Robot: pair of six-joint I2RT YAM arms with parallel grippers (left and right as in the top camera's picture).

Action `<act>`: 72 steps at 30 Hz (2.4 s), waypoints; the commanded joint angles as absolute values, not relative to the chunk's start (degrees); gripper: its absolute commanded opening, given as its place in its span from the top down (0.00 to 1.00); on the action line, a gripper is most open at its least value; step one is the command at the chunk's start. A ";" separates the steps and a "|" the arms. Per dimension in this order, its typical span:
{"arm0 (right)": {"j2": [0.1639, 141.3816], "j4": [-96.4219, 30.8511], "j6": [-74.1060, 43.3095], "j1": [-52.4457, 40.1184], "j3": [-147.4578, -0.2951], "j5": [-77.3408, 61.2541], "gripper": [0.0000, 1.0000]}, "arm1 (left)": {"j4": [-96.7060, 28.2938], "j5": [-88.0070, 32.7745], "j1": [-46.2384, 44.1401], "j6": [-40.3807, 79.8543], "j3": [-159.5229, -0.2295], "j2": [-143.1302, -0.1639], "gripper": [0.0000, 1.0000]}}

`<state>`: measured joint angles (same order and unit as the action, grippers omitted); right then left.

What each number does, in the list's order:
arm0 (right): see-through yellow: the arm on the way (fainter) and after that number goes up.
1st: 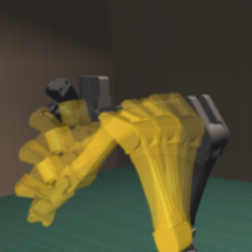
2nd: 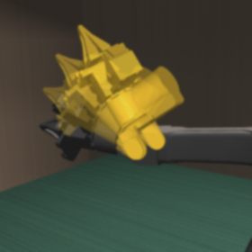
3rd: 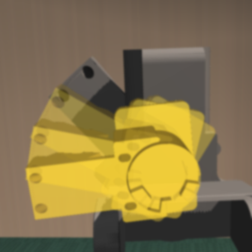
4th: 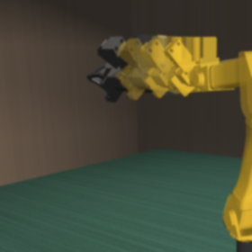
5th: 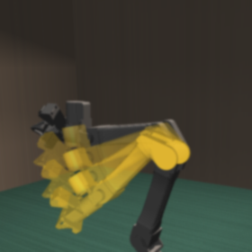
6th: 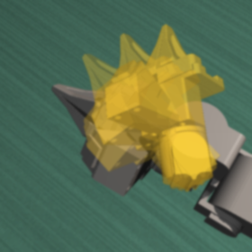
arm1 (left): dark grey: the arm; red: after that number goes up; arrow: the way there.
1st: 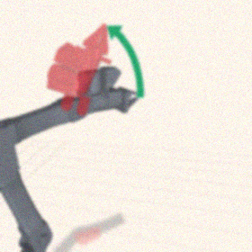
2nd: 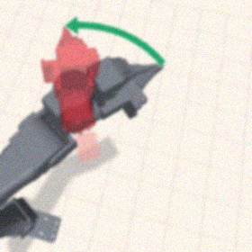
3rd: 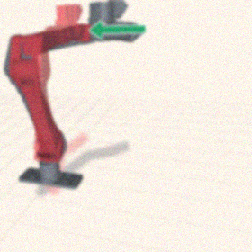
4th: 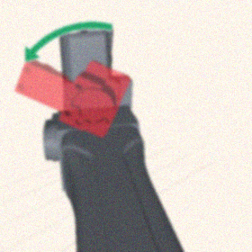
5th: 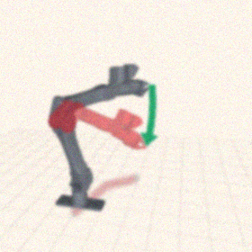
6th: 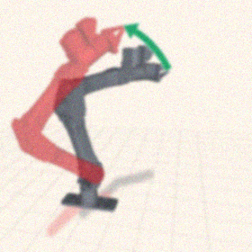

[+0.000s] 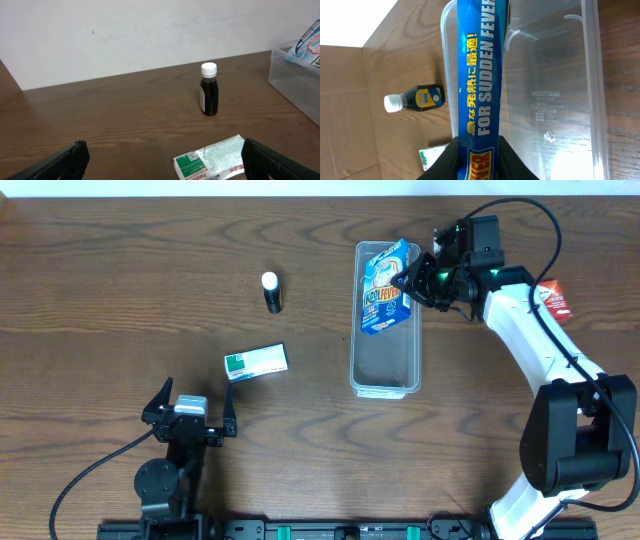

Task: Pack container
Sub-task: 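Lower the blue box into the container with the right gripper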

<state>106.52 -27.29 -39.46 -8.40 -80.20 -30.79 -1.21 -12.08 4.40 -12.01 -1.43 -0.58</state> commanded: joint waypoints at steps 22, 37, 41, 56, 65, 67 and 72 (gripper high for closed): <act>104.79 -19.25 -38.09 -9.80 -80.27 -33.69 0.07 | -2.72 -13.06 4.60 -11.75 -0.23 -0.30 0.02; 101.91 -20.80 -25.69 -17.37 -80.29 -22.74 0.93 | -2.72 -13.06 4.60 -11.75 -0.23 -0.27 0.02; 101.93 -22.48 -24.56 -20.49 -80.29 -15.42 0.97 | -2.72 -13.06 4.60 -11.75 -0.23 -0.30 0.02; 106.80 -28.27 -25.65 -22.15 -80.29 -5.15 0.99 | -2.72 -13.06 4.60 -11.75 -0.23 -0.30 0.02; 107.11 -27.66 -25.65 -22.15 -80.29 -5.15 0.99 | -2.72 -13.06 4.60 -11.75 -0.23 -0.30 0.02; 107.48 -27.62 -25.65 -22.15 -80.29 -5.17 0.99 | -2.72 -13.06 4.60 -11.75 -0.23 -0.30 0.02; 109.03 -28.16 -25.65 -22.15 -80.29 -5.15 0.99 | -2.72 -13.06 4.60 -11.75 -0.23 -0.30 0.02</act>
<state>107.09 -27.70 -26.06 -21.56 -80.16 -5.85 -1.21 -12.08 4.40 -12.01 -1.43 -0.58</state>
